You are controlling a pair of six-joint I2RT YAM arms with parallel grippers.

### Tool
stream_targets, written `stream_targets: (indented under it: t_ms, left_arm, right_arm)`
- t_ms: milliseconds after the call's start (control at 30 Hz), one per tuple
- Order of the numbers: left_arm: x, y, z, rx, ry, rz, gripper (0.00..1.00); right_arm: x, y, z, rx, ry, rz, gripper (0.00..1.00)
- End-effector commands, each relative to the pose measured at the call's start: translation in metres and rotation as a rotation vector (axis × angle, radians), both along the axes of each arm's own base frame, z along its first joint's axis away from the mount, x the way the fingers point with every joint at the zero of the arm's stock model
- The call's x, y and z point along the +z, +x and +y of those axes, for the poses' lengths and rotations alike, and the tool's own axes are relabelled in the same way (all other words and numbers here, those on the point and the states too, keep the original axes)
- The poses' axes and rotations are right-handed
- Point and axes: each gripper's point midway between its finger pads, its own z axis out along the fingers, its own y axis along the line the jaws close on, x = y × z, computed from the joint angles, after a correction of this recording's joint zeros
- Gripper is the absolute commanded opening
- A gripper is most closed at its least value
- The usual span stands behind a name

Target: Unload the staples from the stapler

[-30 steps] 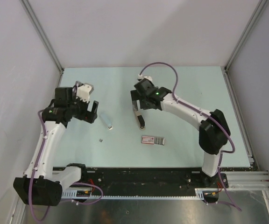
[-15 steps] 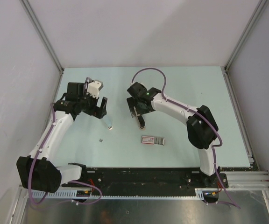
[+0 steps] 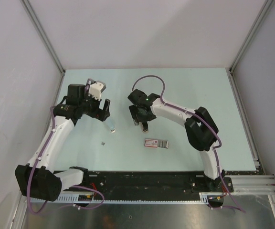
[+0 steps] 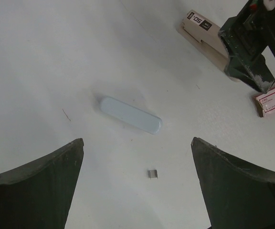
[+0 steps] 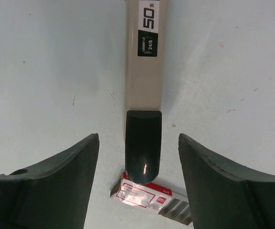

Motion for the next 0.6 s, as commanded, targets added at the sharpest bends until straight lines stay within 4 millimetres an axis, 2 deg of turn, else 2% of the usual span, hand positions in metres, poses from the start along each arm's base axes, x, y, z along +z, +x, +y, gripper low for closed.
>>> stream_targets:
  t_ms: [0, 200, 433, 567]
  left_arm:
    - [0.014, 0.000, -0.006, -0.009, -0.034, -0.046, 0.99]
    - [0.016, -0.001, -0.009, -0.019, -0.040, -0.049, 1.00]
    - [0.011, -0.003, -0.013, -0.033, -0.026, -0.040, 0.99]
    - [0.008, -0.003, -0.015, -0.041, -0.021, -0.033, 0.99]
  right_arm:
    - [-0.006, 0.000, 0.007, 0.009, 0.021, 0.019, 0.70]
    - [-0.013, 0.002, 0.005, 0.000, 0.028, 0.038, 0.61]
    - [-0.016, 0.003, 0.007, -0.006, 0.048, 0.056, 0.36]
    - [-0.018, 0.001, 0.005, -0.007, 0.045, 0.067, 0.32]
